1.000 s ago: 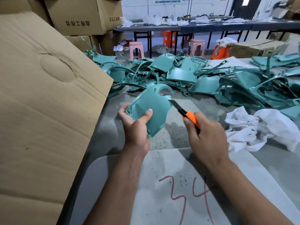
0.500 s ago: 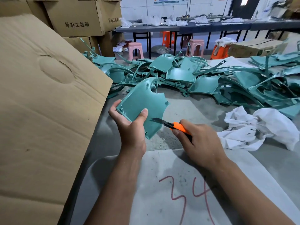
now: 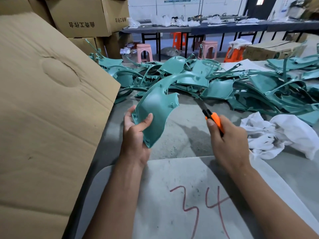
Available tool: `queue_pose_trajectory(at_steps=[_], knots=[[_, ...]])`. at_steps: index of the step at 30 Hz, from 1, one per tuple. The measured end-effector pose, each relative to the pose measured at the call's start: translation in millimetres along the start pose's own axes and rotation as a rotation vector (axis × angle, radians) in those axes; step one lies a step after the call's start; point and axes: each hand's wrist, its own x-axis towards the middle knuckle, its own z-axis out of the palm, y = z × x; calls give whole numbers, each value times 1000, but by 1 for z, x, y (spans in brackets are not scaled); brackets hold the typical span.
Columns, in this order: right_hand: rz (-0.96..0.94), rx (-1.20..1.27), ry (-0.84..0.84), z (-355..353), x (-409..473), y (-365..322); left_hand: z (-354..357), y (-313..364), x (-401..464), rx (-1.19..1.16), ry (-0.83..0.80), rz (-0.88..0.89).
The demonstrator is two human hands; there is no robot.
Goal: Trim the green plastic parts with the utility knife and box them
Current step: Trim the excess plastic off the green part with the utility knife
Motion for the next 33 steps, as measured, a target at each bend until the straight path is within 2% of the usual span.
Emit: queue_pose_trajectory(at_steps=[3,6,9,11,19,23,29,31,33], knots=[[-103,213,-42,-1,-4,-7,1,-2,-2,-10,-45,-77],[-178,374,-142,4,-6,-21,6,-10,-10,-30,-100,-234],[-158,410,-181,7,-7,-25,16,-20,-16,-163,-137,-418],[-136,406,-172,7,-9,-25,18,-23,-15,-205,-161,-478],[-19,456,-193,15,-12,-26,14,-23,-10,-301,-188,-586],[184,589,-88,10,-5,-17,11,-18,-11,-300,-224,-592],[-100,420,-81,7,-9,-21,15,-23,-14,-300,-203,-568],[-116,363,-76,11,-8,-22,15,-23,-15,-312,-202,-583],[-43,339,-55,12,-6,-19,14,-22,-15,-318,-201,-600]])
